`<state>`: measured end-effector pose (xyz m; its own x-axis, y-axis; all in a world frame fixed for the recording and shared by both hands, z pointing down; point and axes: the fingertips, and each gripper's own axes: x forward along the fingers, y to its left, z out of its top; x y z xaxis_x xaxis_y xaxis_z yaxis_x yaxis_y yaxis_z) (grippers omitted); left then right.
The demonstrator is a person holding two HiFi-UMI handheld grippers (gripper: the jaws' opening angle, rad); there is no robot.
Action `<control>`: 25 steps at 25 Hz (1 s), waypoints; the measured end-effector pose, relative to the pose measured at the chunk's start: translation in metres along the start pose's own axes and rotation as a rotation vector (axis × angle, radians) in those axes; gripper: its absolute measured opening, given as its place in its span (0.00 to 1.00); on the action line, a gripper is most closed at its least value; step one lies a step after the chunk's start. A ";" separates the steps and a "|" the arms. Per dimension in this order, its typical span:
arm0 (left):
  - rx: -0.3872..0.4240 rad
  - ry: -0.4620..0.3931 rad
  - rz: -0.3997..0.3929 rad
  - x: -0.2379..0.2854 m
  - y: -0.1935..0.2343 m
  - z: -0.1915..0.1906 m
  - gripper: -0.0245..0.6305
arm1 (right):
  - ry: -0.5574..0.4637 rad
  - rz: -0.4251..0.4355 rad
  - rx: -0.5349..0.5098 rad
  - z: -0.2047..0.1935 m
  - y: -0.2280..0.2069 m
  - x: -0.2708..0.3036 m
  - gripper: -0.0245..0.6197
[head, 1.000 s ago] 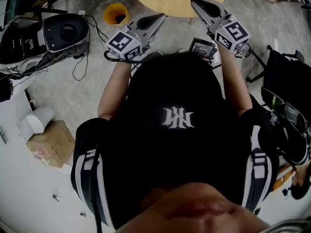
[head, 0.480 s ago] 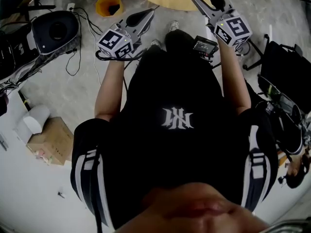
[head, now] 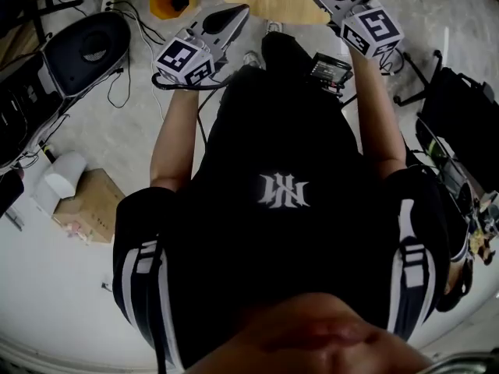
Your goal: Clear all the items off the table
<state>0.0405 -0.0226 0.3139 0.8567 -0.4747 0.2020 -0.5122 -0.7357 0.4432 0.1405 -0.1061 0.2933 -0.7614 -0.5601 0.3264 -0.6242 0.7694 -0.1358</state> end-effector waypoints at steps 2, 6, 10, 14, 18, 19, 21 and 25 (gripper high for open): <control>-0.002 0.027 0.016 0.015 0.012 0.000 0.05 | 0.037 0.039 0.024 -0.013 -0.018 0.016 0.48; 0.046 0.090 0.064 0.043 0.040 0.001 0.05 | 0.102 0.121 0.048 -0.038 -0.045 0.042 0.49; 0.046 0.106 0.102 0.064 0.064 0.004 0.05 | 0.117 0.151 0.051 -0.058 -0.072 0.058 0.49; 0.061 0.122 0.136 0.080 0.084 -0.007 0.05 | 0.137 0.175 0.033 -0.083 -0.091 0.075 0.56; 0.032 0.108 0.117 0.095 0.085 -0.016 0.05 | 0.146 0.148 -0.016 -0.093 -0.110 0.081 0.56; 0.021 0.100 0.103 0.099 0.083 -0.016 0.05 | 0.148 0.139 -0.036 -0.094 -0.115 0.082 0.56; 0.007 0.079 0.076 0.107 0.081 -0.017 0.05 | 0.156 0.131 -0.075 -0.099 -0.123 0.088 0.59; 0.041 0.127 0.050 0.119 0.099 -0.045 0.05 | 0.203 0.158 -0.143 -0.120 -0.131 0.112 0.68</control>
<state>0.0951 -0.1299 0.4213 0.8295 -0.4484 0.3331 -0.5544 -0.7331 0.3939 0.1582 -0.2324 0.4594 -0.7875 -0.3683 0.4942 -0.4588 0.8857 -0.0710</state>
